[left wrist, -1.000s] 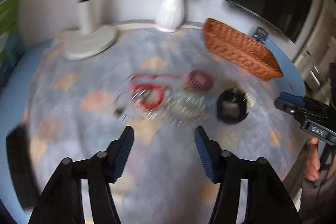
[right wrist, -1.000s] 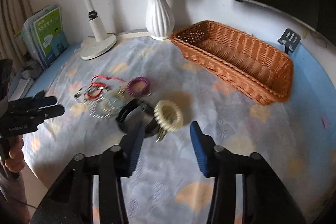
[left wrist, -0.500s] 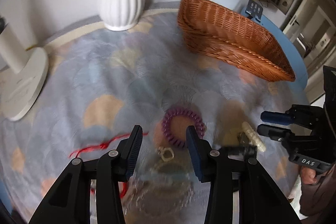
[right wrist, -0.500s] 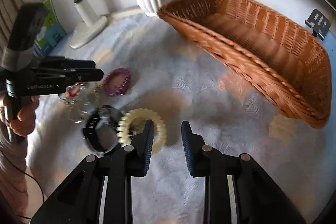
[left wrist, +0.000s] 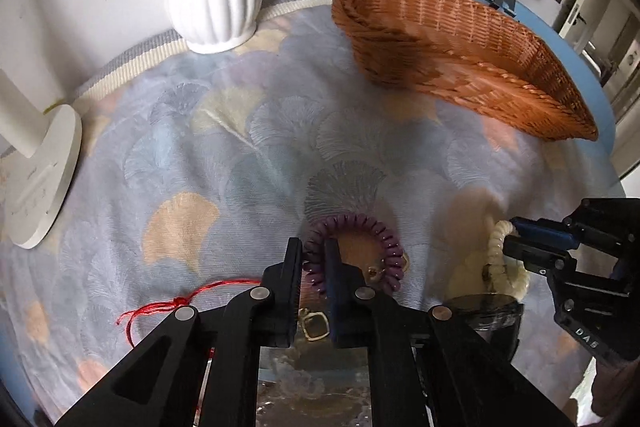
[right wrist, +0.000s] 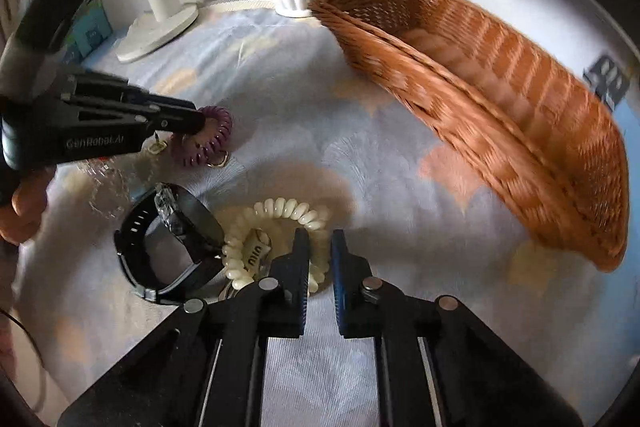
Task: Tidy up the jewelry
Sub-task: 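Carry both hair ties over the wicker basket and open both tools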
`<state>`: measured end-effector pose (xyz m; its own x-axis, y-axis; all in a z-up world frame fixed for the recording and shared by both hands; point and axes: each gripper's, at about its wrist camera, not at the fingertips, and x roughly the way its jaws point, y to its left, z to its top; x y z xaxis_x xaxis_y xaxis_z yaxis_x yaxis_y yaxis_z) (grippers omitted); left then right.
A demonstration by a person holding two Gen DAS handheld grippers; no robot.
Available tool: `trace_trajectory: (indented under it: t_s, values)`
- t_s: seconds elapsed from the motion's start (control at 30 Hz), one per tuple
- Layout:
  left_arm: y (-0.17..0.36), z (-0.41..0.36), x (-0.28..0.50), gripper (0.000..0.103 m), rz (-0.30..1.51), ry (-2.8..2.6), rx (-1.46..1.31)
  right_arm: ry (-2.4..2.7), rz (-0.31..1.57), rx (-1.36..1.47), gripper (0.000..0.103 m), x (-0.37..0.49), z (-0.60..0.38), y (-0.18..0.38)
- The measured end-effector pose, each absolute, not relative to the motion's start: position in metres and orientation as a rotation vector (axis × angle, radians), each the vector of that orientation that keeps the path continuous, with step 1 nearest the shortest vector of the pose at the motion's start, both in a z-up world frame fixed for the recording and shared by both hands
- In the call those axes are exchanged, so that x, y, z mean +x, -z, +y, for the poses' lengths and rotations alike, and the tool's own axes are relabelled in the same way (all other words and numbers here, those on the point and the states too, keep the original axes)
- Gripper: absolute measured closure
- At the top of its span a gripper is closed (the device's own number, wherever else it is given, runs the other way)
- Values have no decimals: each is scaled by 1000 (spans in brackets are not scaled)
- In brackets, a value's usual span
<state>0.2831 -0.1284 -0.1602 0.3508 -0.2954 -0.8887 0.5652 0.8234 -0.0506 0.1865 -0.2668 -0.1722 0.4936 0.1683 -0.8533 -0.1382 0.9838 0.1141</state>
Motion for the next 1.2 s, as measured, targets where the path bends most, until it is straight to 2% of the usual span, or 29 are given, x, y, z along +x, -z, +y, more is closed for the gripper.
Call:
trace_trajectory:
  t_s: [0.23, 0.37, 0.53, 0.67, 0.87, 1.07, 1.2]
  values:
    - [112, -128, 270, 92, 986, 638, 193, -154, 924, 76, 90, 161, -304, 118]
    - [71, -157, 265, 92, 893, 655, 212, -48, 838, 50, 90, 160, -339, 82]
    - [43, -211, 283, 92, 831, 679, 229, 92, 870, 50, 90, 199, -392, 84]
    - [57, -271, 307, 92, 864, 678, 266, 95, 952, 87, 90, 233, -418, 112]
    - [96, -318, 326, 92, 960, 665, 324, 103, 1060, 117, 90, 251, -431, 147]
    - [115, -334, 324, 91, 998, 682, 360, 63, 1057, 129, 90, 243, -432, 144]
    - [102, -323, 313, 80, 980, 699, 326, 82, 1023, 129, 89, 228, -432, 131]
